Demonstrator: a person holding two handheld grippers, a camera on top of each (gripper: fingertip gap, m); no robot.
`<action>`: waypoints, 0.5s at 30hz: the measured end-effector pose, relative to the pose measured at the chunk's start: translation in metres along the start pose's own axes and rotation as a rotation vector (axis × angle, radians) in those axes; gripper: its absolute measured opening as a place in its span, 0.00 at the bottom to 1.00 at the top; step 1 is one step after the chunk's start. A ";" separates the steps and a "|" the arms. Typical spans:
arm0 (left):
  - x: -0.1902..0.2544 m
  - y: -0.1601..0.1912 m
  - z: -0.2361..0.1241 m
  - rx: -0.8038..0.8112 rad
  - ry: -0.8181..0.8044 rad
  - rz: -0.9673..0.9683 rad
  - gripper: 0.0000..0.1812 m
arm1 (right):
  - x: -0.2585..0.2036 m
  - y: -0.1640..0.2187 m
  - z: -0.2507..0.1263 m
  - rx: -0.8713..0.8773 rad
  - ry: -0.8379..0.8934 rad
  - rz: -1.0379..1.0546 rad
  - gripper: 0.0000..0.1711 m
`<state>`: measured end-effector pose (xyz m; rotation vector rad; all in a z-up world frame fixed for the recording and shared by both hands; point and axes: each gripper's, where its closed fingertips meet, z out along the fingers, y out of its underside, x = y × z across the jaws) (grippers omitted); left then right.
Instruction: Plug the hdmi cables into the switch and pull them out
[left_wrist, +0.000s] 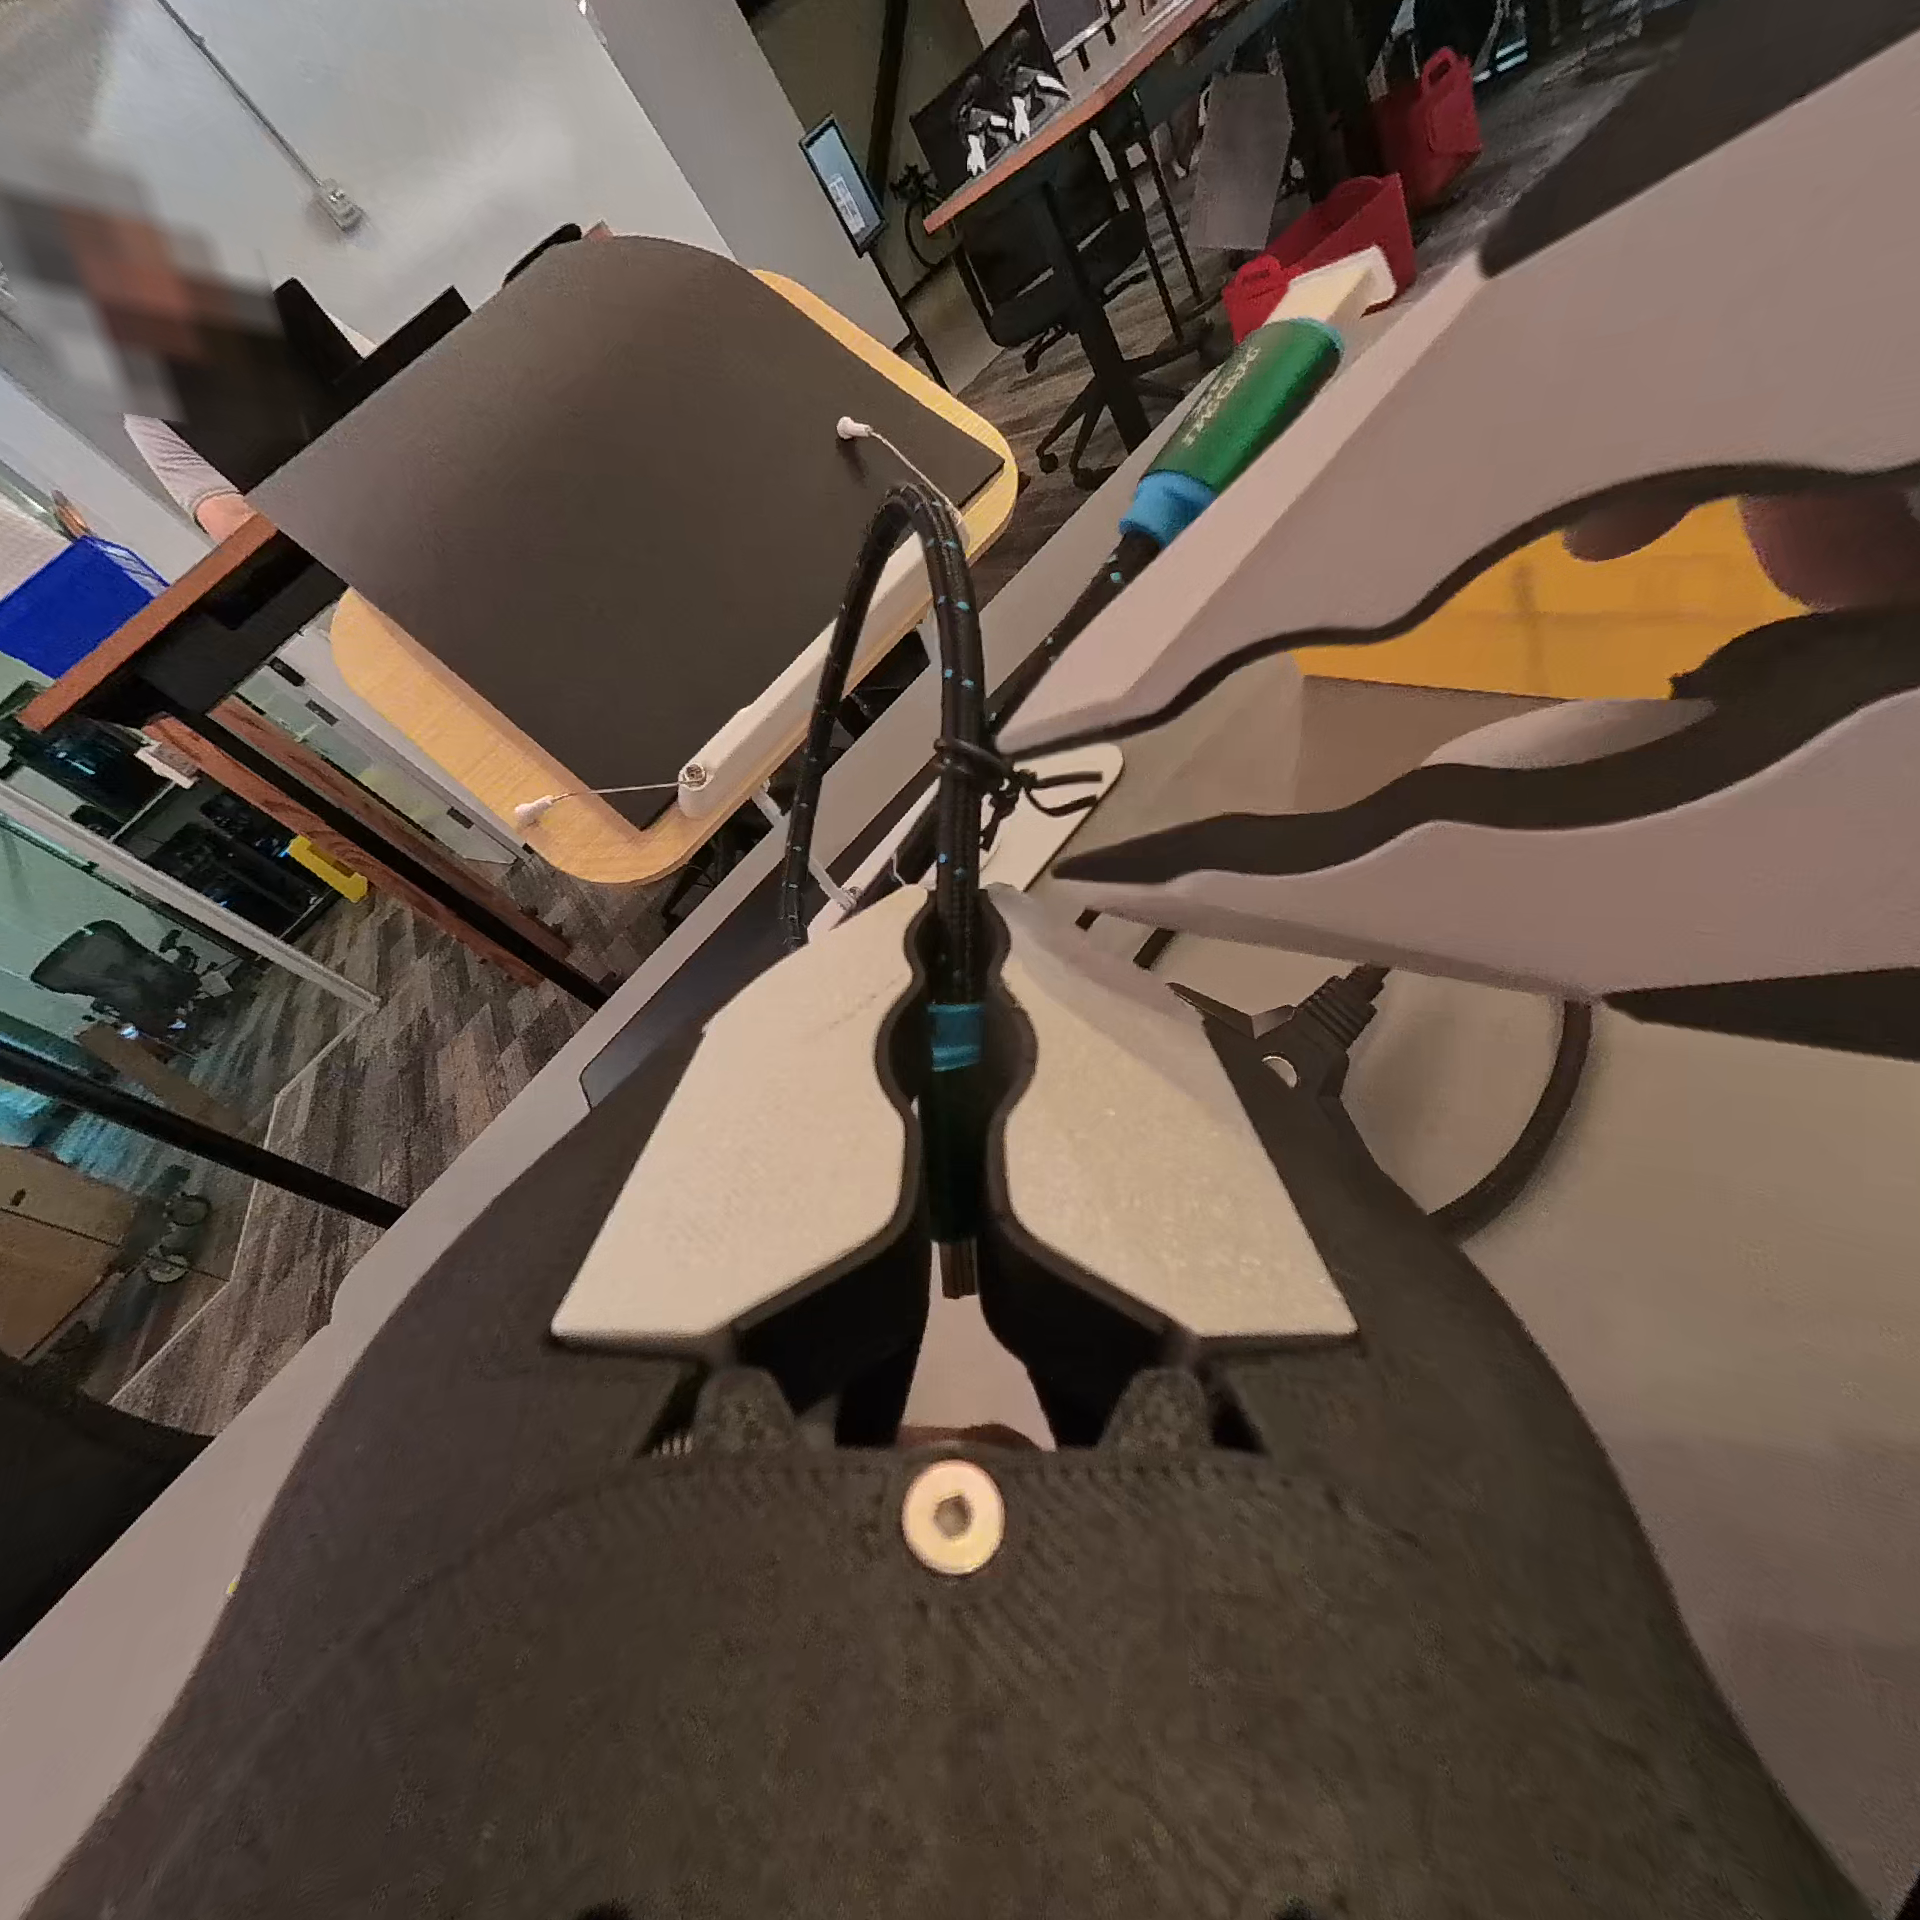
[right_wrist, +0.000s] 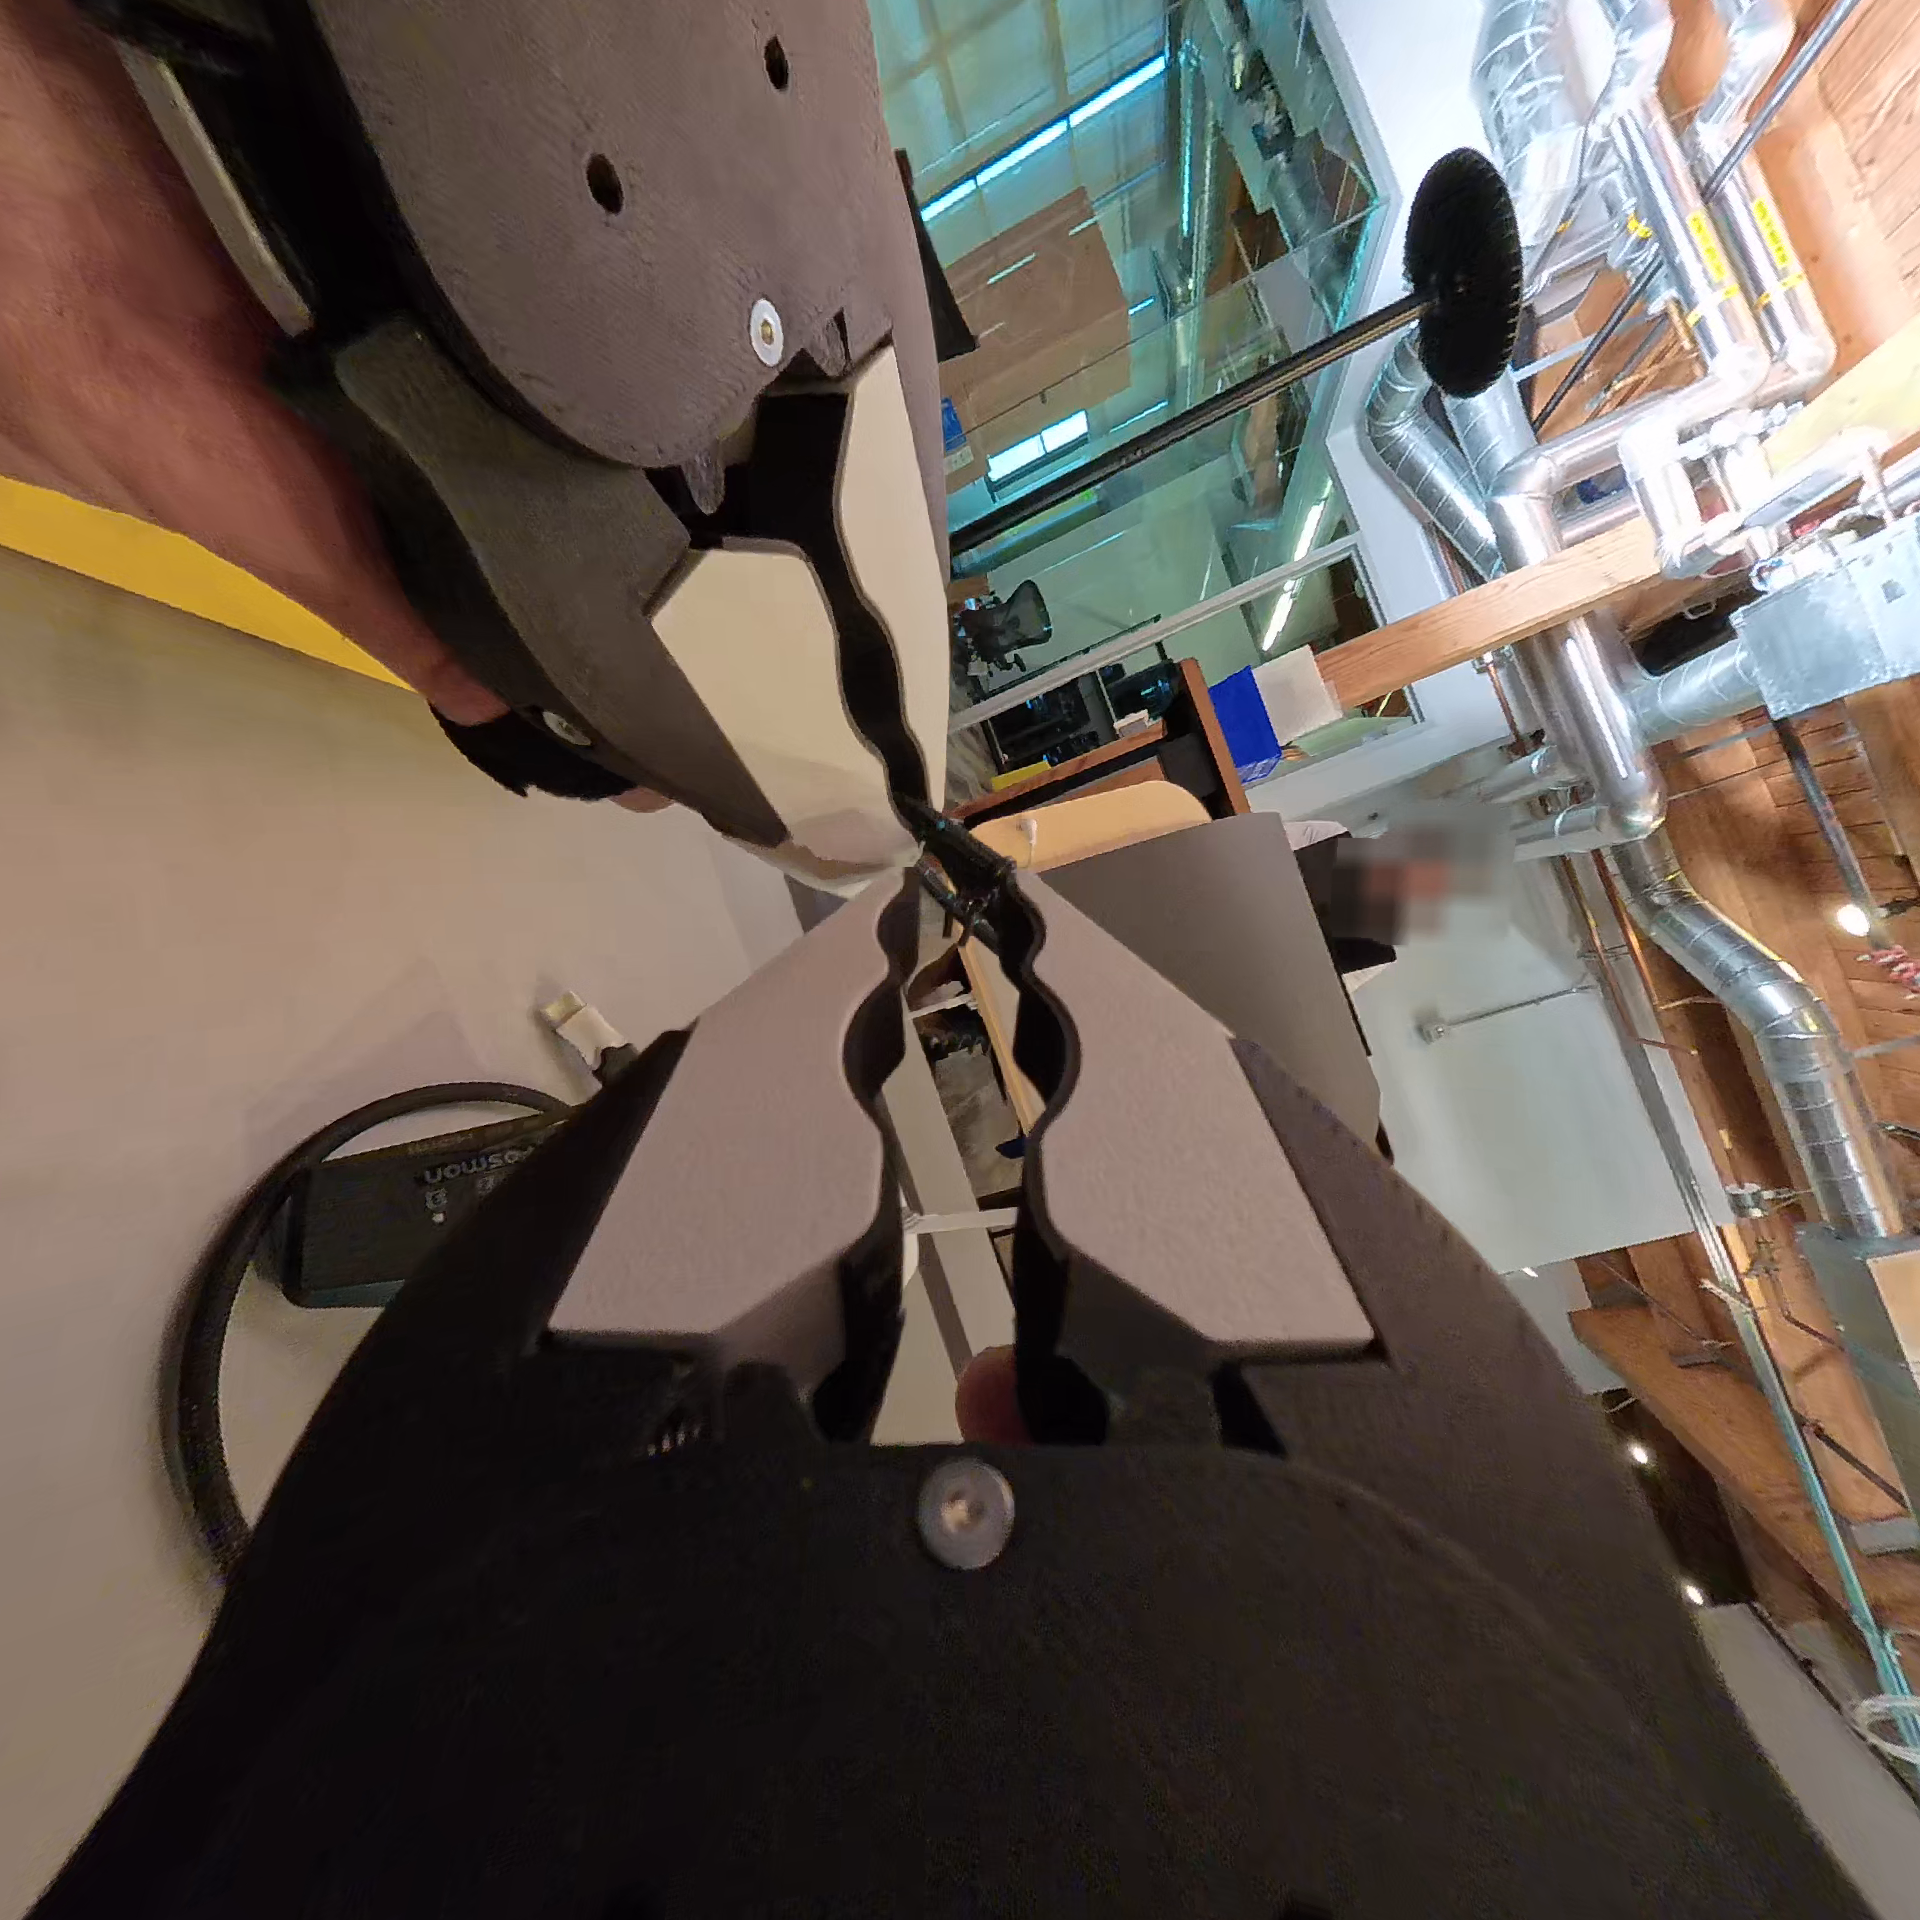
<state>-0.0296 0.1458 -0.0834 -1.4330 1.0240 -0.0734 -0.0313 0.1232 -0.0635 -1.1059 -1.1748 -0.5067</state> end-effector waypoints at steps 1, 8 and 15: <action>0.001 0.000 0.000 0.000 0.000 0.002 0.02 | 0.000 0.000 0.000 -0.004 0.005 -0.006 0.05; 0.000 0.000 0.000 0.002 0.002 -0.010 0.02 | 0.000 0.002 -0.001 -0.003 0.007 0.012 0.13; 0.003 -0.002 -0.001 0.004 0.011 -0.011 0.02 | 0.001 0.005 -0.001 -0.019 0.026 -0.010 0.05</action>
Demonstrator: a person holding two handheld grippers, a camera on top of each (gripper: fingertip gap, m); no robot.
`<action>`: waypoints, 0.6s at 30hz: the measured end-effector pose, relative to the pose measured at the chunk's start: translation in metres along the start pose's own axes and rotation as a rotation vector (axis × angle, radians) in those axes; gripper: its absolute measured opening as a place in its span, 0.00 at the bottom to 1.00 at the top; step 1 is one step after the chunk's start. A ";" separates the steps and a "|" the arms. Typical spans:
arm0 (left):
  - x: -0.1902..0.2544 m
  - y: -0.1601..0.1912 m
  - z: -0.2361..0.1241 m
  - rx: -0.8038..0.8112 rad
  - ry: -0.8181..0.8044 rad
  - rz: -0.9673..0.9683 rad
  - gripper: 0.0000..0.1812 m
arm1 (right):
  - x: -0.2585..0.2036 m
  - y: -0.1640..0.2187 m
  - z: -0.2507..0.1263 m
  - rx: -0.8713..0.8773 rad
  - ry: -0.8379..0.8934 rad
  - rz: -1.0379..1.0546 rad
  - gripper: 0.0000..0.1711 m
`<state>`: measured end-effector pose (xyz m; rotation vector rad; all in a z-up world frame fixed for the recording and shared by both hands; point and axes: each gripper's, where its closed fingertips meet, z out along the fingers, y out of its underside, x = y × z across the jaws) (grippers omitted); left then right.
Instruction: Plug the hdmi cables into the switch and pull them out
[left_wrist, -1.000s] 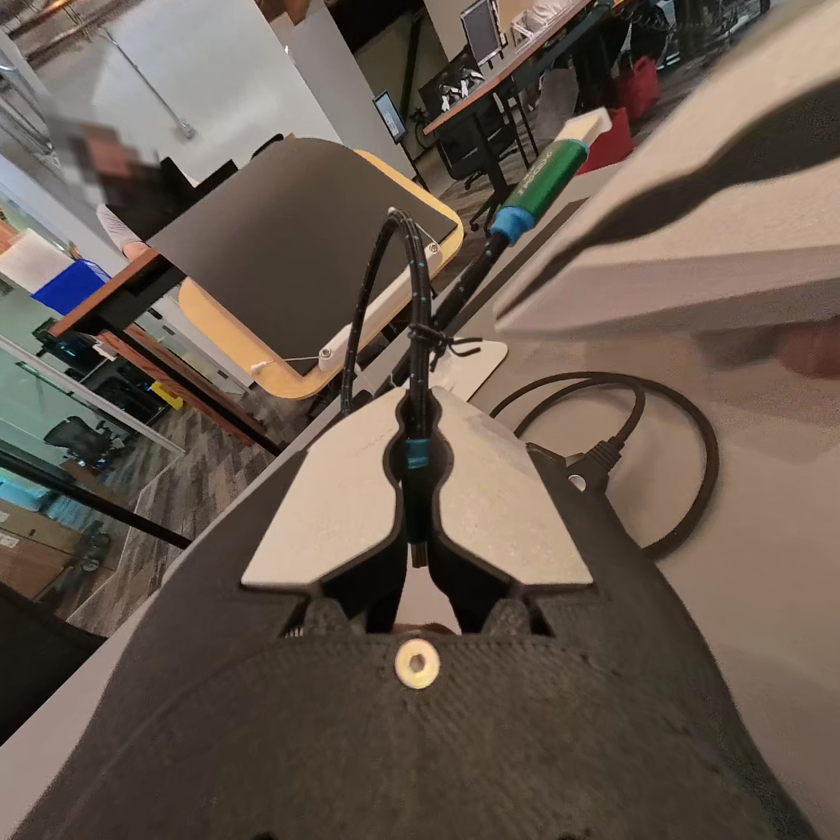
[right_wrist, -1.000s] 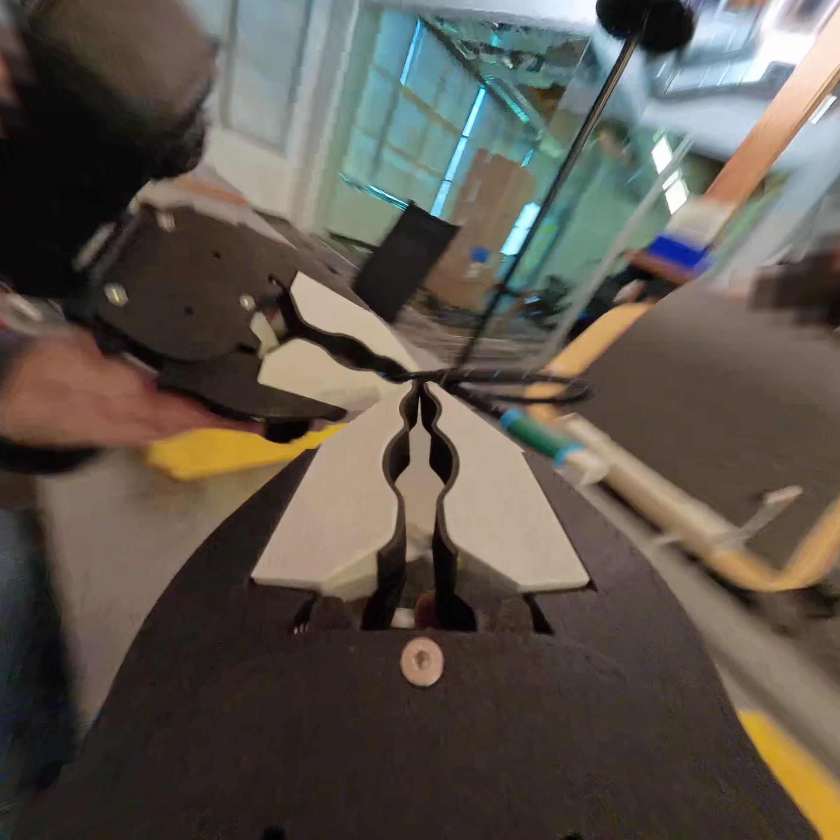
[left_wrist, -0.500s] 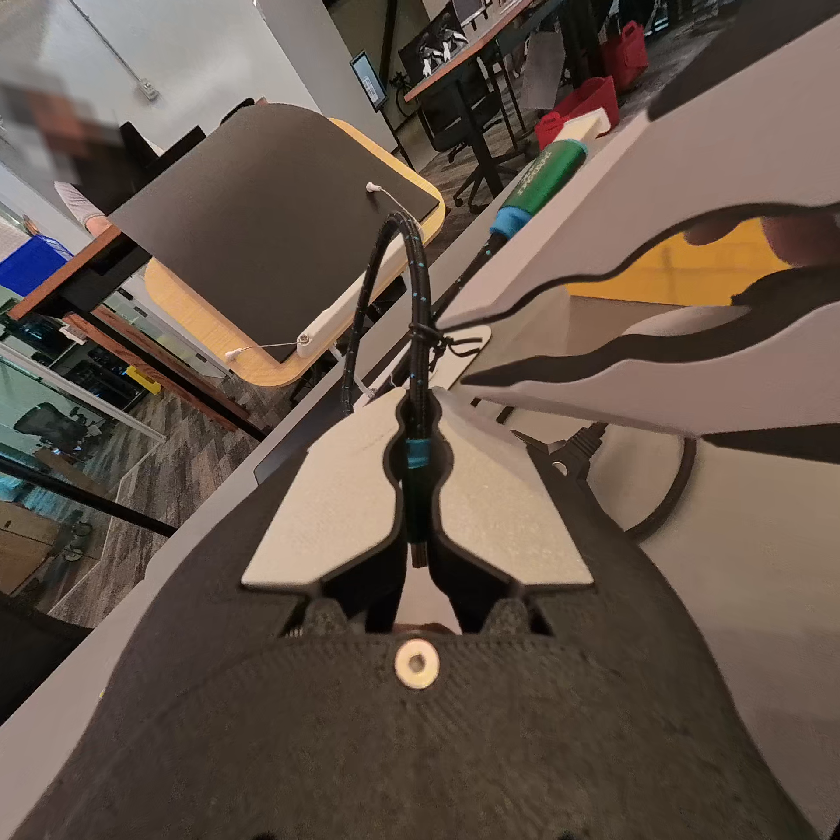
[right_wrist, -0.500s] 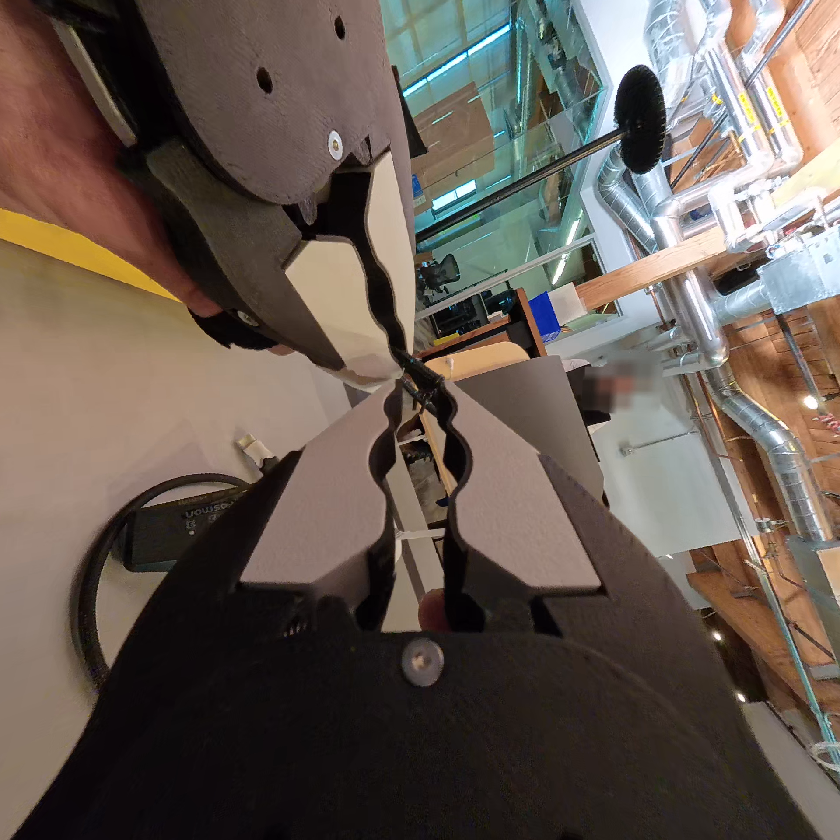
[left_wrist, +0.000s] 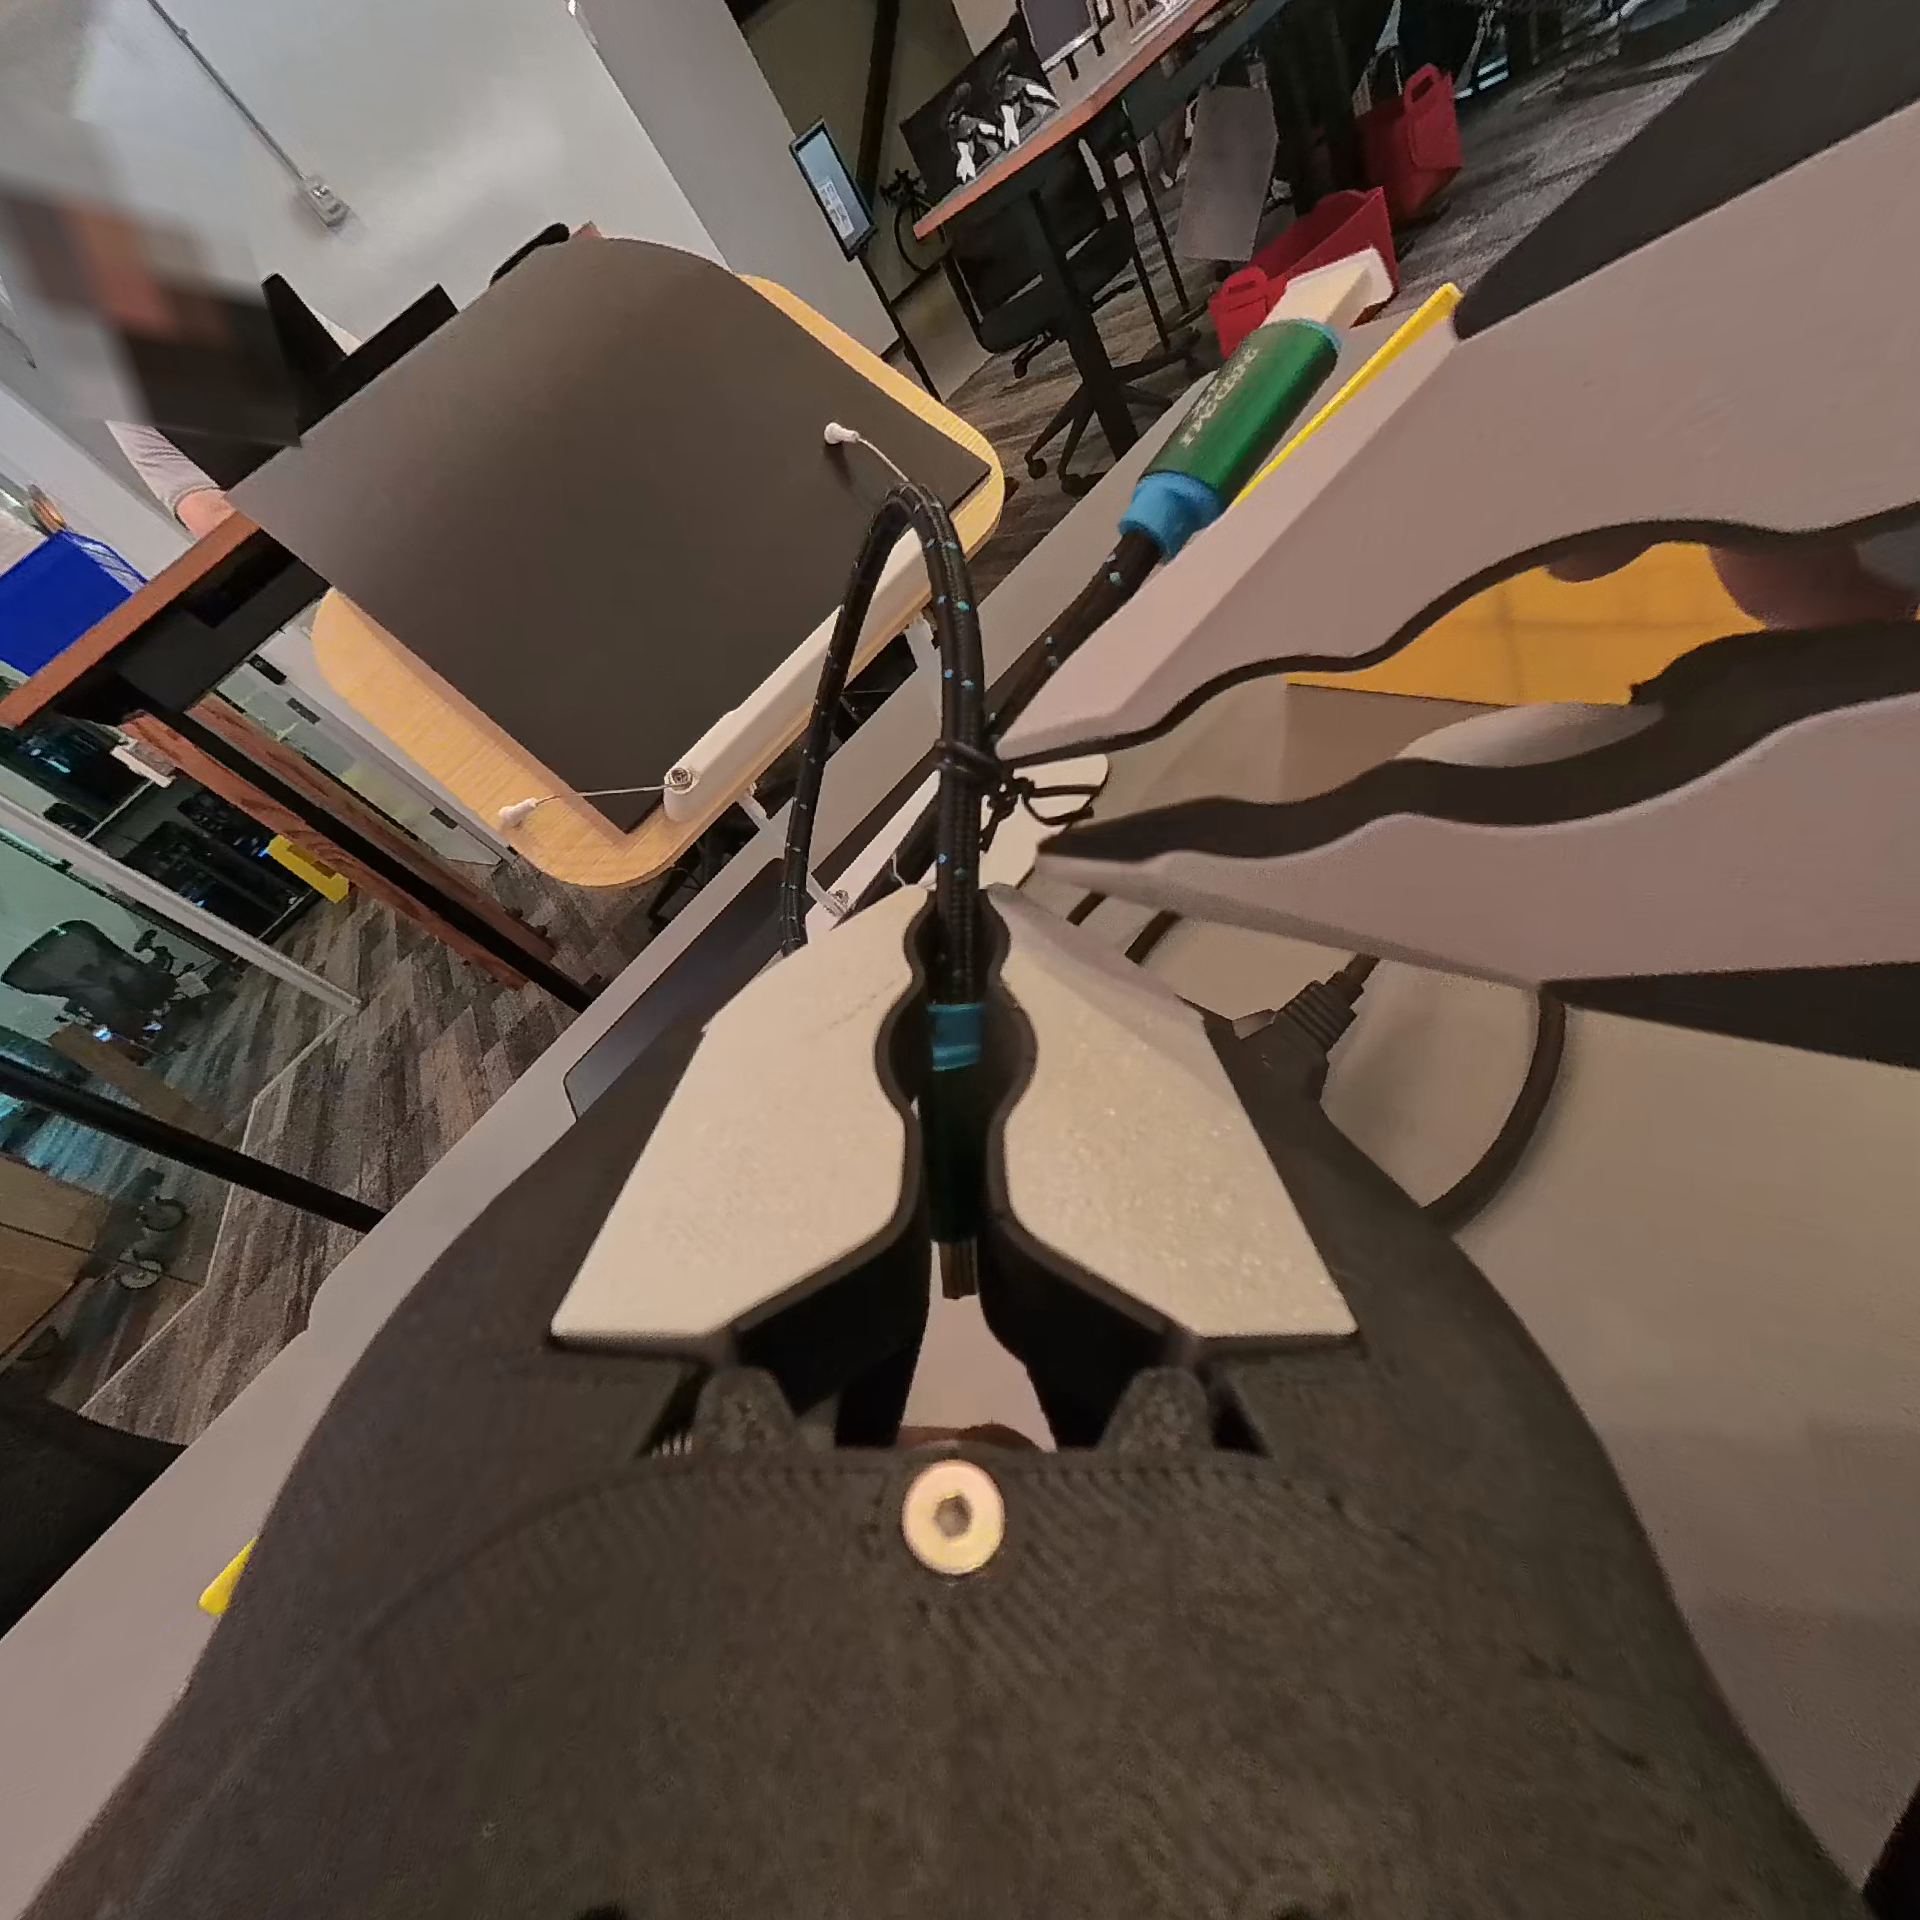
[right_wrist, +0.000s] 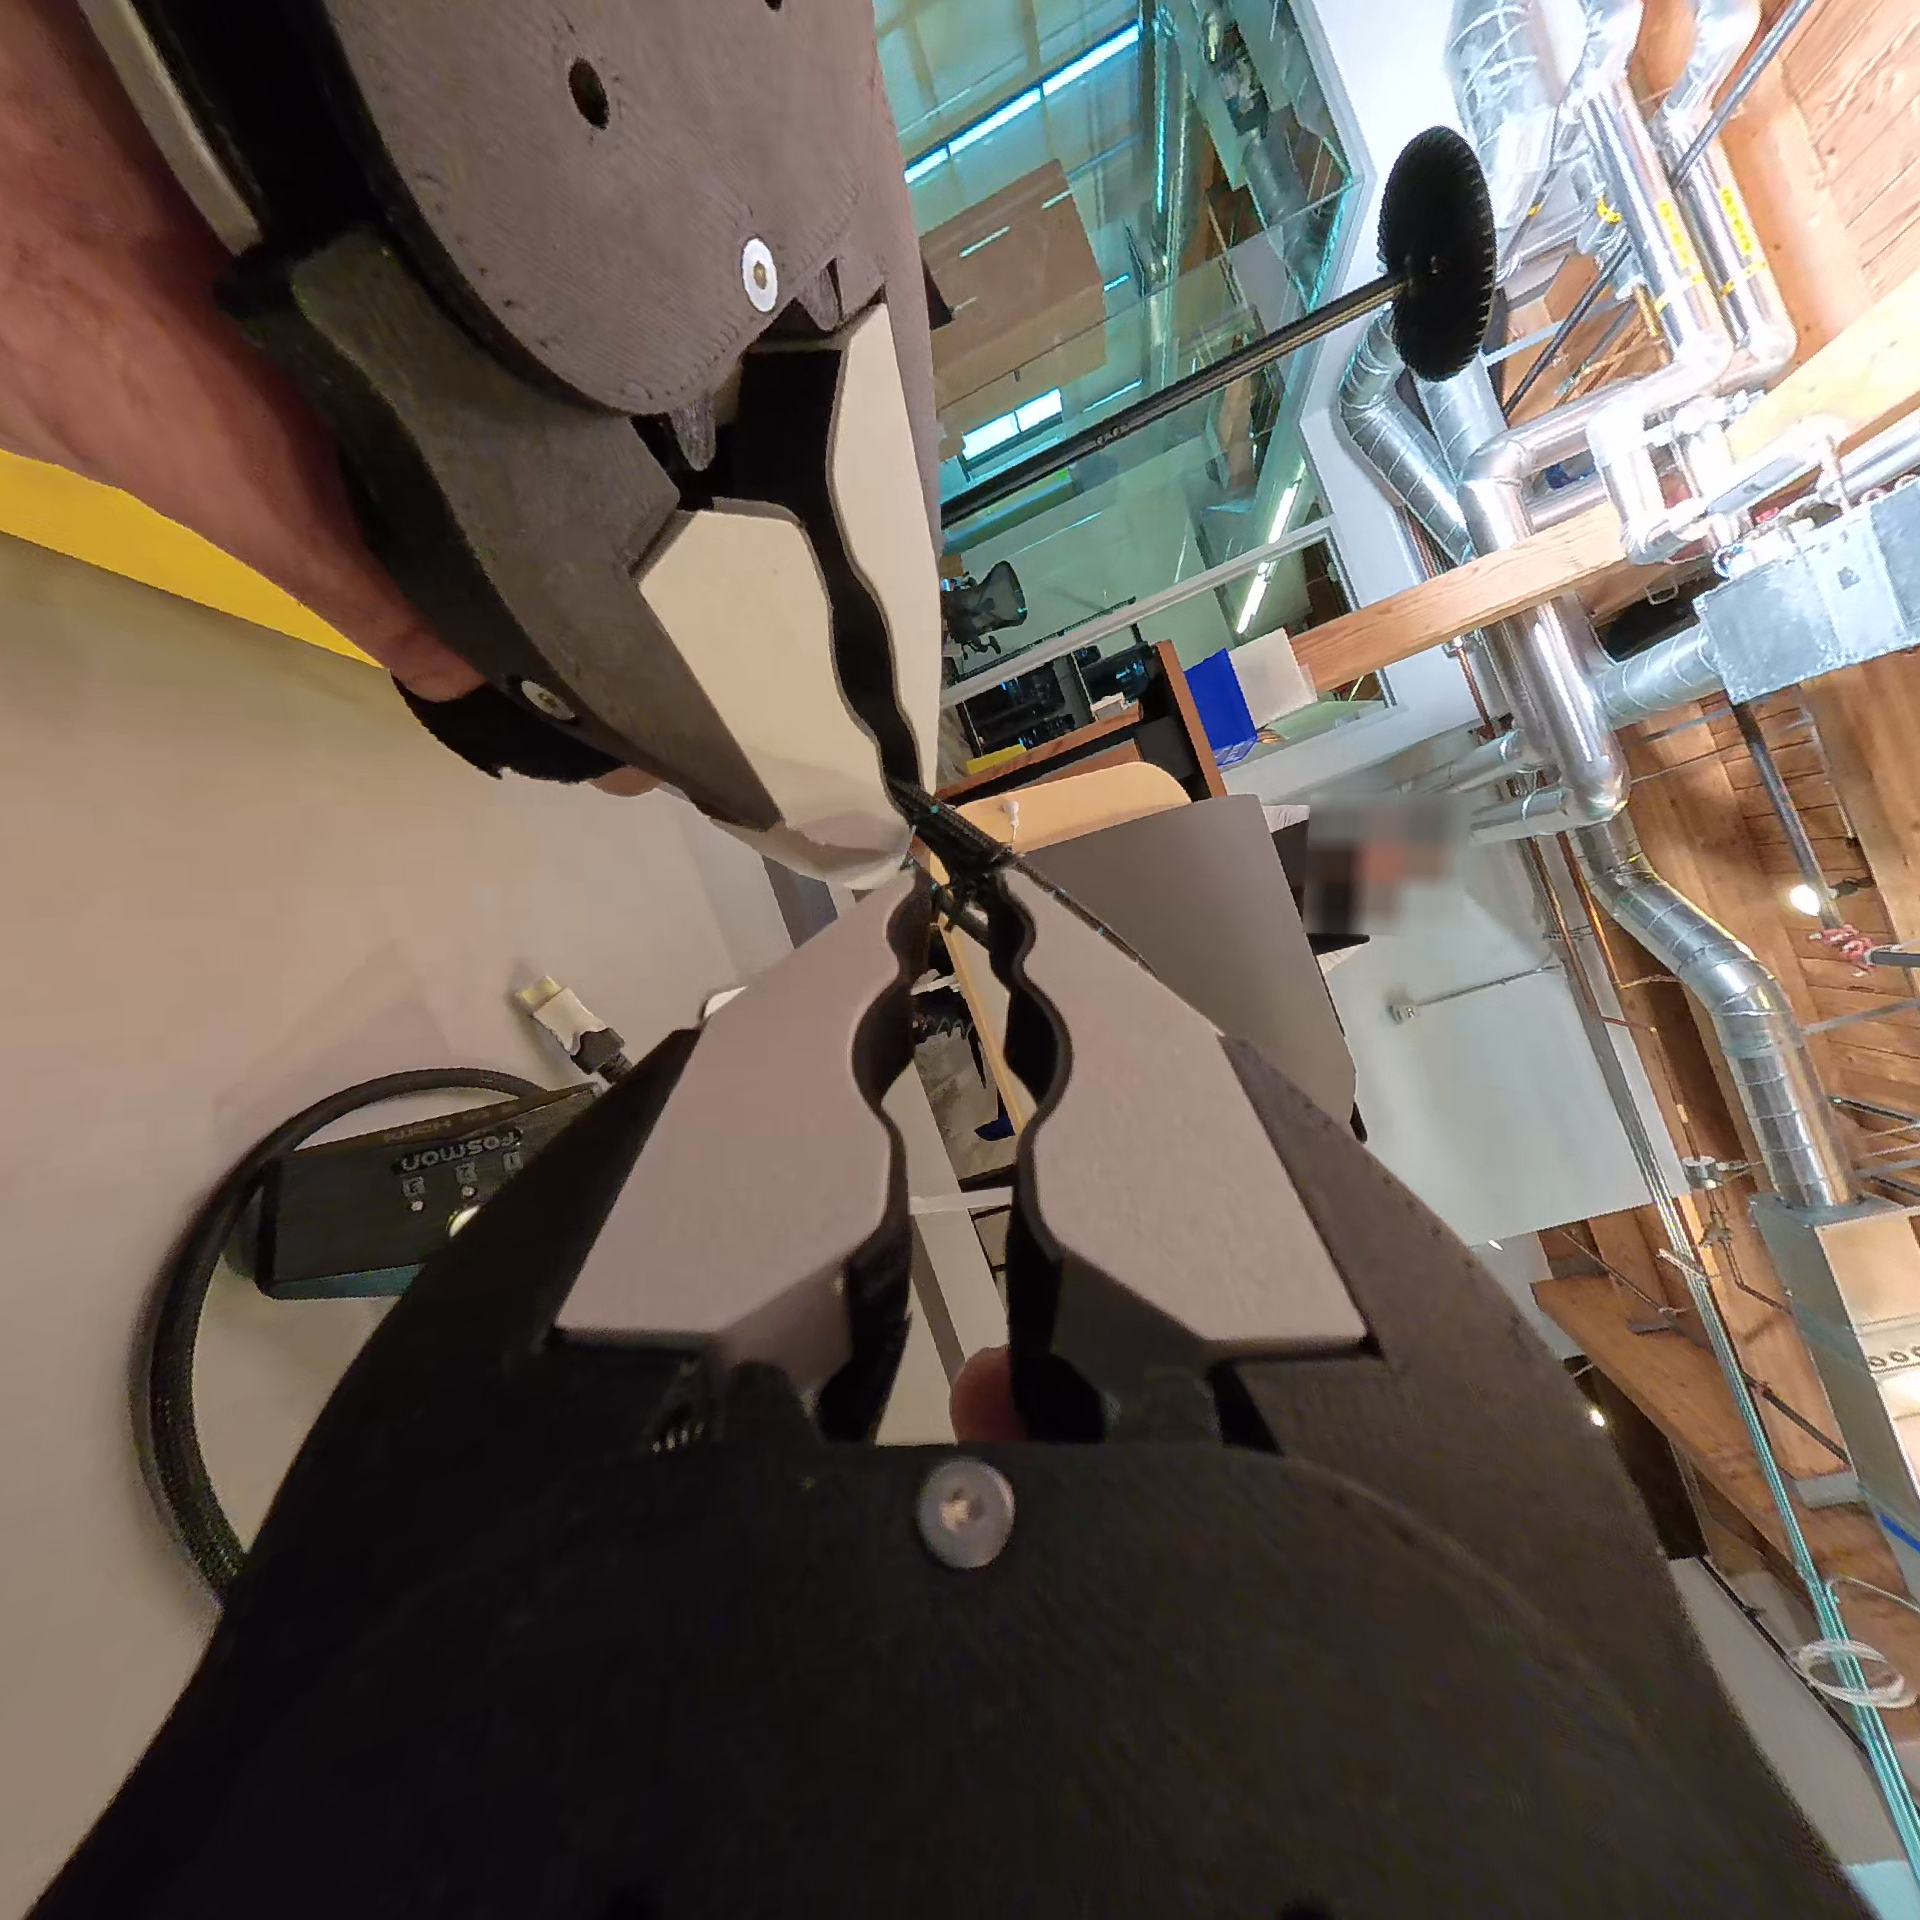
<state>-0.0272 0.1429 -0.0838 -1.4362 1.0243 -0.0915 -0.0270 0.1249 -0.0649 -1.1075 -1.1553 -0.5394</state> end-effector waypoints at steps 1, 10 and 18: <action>0.000 0.000 0.000 0.001 0.000 -0.002 0.02 | 0.000 0.000 0.000 0.001 -0.001 0.001 0.03; -0.002 0.000 0.000 0.006 -0.008 -0.001 0.02 | 0.003 0.001 -0.003 0.038 -0.059 0.202 0.02; -0.001 -0.003 -0.001 0.032 -0.034 0.028 0.02 | 0.008 0.002 -0.009 0.215 -0.288 1.102 0.00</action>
